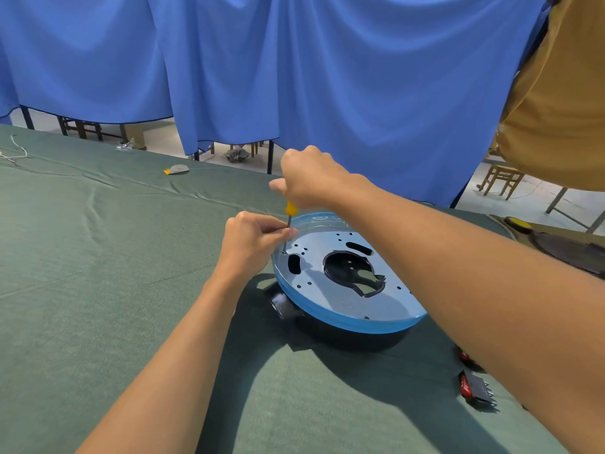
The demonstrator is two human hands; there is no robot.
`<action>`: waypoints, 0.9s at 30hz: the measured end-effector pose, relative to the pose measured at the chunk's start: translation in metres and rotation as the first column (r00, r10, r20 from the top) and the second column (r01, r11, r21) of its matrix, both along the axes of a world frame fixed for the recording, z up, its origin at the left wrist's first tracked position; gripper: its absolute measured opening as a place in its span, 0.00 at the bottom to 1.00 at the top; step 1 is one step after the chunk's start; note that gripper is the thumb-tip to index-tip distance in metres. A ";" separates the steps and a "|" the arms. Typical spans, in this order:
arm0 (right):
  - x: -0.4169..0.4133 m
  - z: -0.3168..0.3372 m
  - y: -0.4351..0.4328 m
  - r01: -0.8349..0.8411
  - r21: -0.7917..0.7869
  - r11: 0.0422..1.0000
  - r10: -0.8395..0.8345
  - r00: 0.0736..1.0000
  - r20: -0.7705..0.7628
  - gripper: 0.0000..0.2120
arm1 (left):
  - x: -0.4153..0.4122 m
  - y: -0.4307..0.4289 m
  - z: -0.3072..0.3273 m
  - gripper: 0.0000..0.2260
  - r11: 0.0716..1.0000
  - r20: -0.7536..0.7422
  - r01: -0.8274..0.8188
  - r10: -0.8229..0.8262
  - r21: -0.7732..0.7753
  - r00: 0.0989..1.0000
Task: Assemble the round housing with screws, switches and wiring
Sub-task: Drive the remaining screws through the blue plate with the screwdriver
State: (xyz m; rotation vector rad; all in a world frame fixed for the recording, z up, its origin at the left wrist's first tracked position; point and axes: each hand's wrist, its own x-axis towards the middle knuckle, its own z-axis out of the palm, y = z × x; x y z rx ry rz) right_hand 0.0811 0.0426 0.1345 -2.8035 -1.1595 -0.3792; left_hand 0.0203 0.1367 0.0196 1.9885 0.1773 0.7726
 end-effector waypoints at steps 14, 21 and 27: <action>0.000 0.001 0.001 0.007 0.008 1.000 -0.007 1.000 0.024 0.19 | 0.000 -0.001 0.000 0.04 0.998 -0.011 -0.024 0.025 0.055 1.000; 0.002 0.011 0.006 -0.172 -0.080 0.982 0.163 0.981 -0.106 0.07 | 0.003 0.009 0.000 0.08 0.987 -0.127 0.078 -0.060 0.140 0.990; 0.006 0.000 0.004 -0.004 0.032 0.999 0.003 1.000 0.014 0.17 | 0.001 0.003 0.001 0.04 0.997 -0.019 -0.013 0.014 0.077 1.000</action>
